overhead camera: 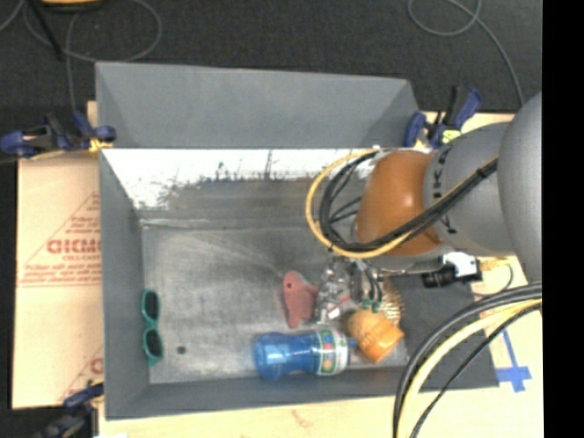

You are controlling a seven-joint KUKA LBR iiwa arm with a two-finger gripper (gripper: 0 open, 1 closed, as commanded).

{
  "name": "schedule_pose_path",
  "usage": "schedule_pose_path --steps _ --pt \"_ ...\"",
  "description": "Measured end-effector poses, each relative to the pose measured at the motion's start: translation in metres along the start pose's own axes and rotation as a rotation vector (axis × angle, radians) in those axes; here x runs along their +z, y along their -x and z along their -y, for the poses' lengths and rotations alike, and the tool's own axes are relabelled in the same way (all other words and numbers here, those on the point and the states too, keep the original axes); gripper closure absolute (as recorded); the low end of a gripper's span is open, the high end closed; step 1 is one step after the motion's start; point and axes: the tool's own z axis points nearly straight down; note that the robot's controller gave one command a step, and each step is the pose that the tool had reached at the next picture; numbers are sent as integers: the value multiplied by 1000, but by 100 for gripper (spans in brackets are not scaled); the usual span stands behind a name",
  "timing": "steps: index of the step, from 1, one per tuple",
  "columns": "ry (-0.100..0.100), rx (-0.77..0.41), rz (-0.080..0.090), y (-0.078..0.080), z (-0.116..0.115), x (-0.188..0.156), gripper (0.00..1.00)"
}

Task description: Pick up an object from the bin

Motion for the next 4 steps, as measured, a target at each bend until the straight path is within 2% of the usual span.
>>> schedule_pose_path --steps 1,2,3,4 --pt "0 2 -3 -1 0 -2 100" --pt "-1 -121 2 -16 9 -35 100" --pt "-2 -348 -5 -12 8 -35 100" --pt "-2 -270 -3 7 0 -191 100"
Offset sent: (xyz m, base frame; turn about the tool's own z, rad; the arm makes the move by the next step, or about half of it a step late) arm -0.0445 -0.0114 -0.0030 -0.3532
